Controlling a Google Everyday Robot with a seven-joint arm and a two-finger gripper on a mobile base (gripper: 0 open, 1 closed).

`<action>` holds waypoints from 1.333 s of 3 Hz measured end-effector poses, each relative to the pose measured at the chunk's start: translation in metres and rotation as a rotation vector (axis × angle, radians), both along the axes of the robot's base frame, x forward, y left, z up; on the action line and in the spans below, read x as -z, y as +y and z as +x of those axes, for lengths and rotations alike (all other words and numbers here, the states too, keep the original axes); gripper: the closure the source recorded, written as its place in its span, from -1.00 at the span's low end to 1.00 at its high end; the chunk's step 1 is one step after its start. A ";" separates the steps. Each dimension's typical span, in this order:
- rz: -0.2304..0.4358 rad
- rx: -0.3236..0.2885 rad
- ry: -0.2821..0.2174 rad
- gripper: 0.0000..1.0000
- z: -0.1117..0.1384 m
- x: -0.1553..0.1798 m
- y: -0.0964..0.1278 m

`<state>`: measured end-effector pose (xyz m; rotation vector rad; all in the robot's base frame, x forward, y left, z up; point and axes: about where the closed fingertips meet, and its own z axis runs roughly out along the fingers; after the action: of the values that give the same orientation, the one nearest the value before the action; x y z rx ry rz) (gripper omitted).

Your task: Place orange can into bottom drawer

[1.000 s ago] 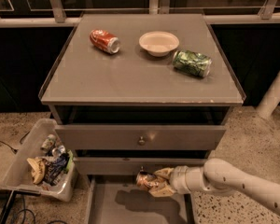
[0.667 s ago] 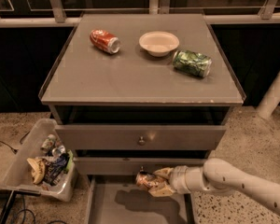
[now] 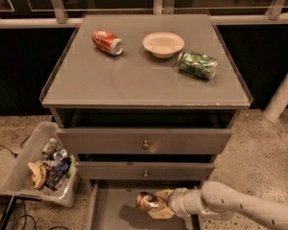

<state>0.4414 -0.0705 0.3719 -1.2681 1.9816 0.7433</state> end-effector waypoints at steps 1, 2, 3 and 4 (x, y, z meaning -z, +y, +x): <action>-0.001 0.105 0.037 1.00 -0.018 0.054 -0.003; 0.017 0.176 0.044 1.00 -0.029 0.095 -0.010; 0.032 0.209 0.029 1.00 -0.028 0.126 -0.019; 0.040 0.207 0.040 1.00 -0.025 0.157 -0.028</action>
Offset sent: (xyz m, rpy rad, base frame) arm -0.0411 -0.0219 -0.1454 0.0374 0.0483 -0.2688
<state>0.4159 -0.0986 0.2148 -1.0135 2.0806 0.7071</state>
